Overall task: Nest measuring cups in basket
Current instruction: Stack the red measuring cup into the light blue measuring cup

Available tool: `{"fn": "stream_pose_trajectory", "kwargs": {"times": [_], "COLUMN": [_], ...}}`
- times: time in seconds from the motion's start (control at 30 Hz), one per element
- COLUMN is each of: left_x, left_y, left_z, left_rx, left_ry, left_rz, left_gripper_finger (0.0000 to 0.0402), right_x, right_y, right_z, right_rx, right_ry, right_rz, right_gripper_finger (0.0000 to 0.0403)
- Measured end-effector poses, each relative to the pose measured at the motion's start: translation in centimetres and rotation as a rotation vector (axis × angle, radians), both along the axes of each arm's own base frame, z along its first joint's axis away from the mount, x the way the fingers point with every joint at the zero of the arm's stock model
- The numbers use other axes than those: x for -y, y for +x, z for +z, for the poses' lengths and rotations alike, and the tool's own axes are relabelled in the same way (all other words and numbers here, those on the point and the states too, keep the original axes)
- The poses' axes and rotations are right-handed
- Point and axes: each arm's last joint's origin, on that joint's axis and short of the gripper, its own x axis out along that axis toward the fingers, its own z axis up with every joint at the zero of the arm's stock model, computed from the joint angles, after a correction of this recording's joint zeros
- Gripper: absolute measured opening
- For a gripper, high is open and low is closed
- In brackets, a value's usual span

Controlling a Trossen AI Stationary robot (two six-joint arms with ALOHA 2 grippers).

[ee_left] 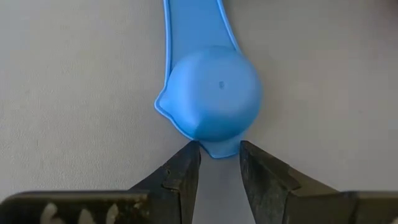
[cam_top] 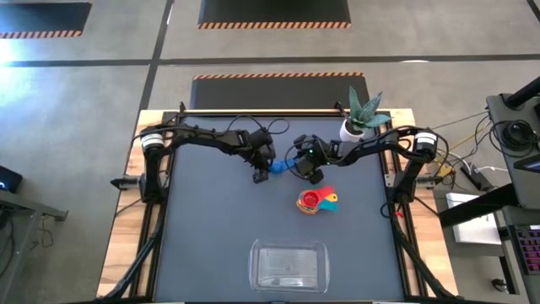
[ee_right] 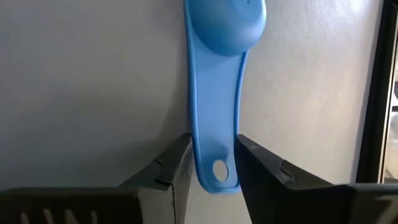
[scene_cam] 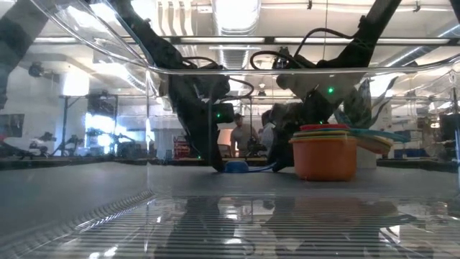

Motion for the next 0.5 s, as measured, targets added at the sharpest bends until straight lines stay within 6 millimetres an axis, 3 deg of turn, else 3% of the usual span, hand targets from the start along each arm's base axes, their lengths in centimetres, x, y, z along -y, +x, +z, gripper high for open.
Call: {"fn": "stream_pose_trajectory", "kwargs": {"times": [0.27,0.37,0.5], "left_x": [-0.02,-0.02,0.00], "left_y": [0.02,0.01,-0.03], "left_z": [-0.06,-0.06,0.26], "left_rx": [0.009,0.010,0.017], "left_ry": [-0.013,-0.013,-0.011], "left_rz": [-0.011,-0.011,-0.011], "left_gripper_finger": [0.0100,0.0100,0.0100], "right_x": [0.06,0.04,-0.01], "right_y": [0.05,0.01,-0.04], "right_z": [-0.78,-0.81,-0.70], "right_rx": [-0.027,-0.031,-0.027], "right_ry": [0.000,0.003,0.014], "right_rz": [-0.009,-0.010,-0.020], "right_gripper_finger": [0.0128,0.0102,0.0038]}}
